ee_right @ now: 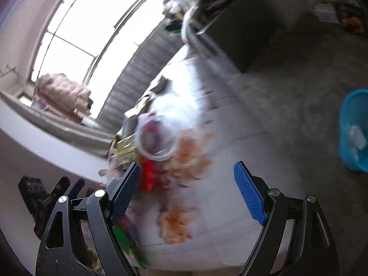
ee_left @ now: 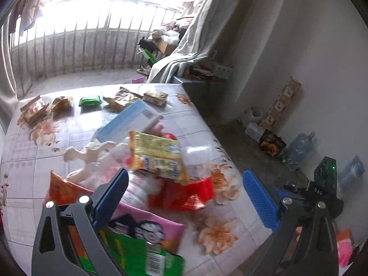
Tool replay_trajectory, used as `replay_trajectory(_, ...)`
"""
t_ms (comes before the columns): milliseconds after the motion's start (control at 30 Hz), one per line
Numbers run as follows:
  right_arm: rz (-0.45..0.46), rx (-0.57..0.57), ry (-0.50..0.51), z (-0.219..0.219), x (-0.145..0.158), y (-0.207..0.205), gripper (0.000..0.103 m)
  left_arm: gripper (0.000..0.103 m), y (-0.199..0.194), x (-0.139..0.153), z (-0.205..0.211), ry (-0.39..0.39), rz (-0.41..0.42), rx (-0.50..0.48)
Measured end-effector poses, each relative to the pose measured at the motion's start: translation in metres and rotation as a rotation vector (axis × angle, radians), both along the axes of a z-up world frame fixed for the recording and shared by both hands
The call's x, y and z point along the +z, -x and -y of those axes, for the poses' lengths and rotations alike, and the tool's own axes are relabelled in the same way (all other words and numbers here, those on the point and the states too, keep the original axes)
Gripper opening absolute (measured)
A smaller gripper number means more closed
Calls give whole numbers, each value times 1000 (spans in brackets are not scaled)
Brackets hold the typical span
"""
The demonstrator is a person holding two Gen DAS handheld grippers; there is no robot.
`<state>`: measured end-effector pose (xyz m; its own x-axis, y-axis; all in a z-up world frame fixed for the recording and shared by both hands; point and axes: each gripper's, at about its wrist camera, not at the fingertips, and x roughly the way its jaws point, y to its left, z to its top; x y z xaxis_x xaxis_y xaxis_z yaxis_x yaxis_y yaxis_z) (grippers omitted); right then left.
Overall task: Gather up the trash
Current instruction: 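Move both tools back over the table trash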
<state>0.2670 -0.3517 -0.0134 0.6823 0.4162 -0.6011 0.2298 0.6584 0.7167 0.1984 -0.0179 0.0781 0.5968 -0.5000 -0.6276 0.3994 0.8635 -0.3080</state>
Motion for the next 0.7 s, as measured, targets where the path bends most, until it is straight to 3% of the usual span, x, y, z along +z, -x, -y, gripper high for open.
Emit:
replay_trajectory(100, 13, 69, -5, -25, 2, -26, 79, 90, -23, -4, -11, 36, -50, 4)
replay_trajectory(300, 0, 146, 16, -55, 3, -71, 76, 73, -78, -30, -29, 188, -283, 31)
replay_trajectory(500, -20, 155, 9, -64, 0, -95, 73, 63, -109, -54, -29, 155, -405, 83)
replay_trajectory(700, -46, 174, 5, -67, -8, -102, 70, 60, -125, -73, -27, 149, -469, 108)
